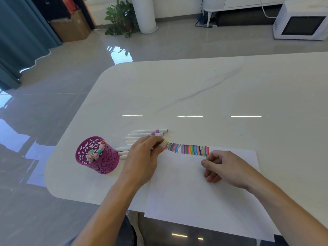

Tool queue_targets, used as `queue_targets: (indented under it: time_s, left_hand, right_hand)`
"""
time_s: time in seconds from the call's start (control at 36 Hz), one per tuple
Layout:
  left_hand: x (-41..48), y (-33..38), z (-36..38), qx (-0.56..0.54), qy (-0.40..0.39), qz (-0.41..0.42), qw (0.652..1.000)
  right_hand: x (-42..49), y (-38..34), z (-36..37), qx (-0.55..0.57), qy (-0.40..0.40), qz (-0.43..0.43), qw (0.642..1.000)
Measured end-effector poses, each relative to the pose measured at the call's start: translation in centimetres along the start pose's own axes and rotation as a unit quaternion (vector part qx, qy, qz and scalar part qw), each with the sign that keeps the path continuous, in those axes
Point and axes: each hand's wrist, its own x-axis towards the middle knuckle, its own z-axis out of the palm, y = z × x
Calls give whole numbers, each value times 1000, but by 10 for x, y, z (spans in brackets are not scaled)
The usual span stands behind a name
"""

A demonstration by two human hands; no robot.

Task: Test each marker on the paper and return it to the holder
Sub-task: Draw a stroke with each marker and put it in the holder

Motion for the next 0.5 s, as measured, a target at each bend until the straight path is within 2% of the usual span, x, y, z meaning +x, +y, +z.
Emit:
queue_targets:
  time_s: [0.22, 0.42, 0.5]
  left_hand:
    - [2, 15, 1, -212, -6, -34, 977]
    - [4, 28, 6, -295, -7, -48, 954]
    - [7, 31, 10, -342, 0, -62, 938]
  right_hand:
    - [2, 0, 2, -8, -14, -24, 1000]
    - [1, 0, 6, -25, -13, -71, 997]
    - [-2, -3, 8, 19, 1, -109, 994]
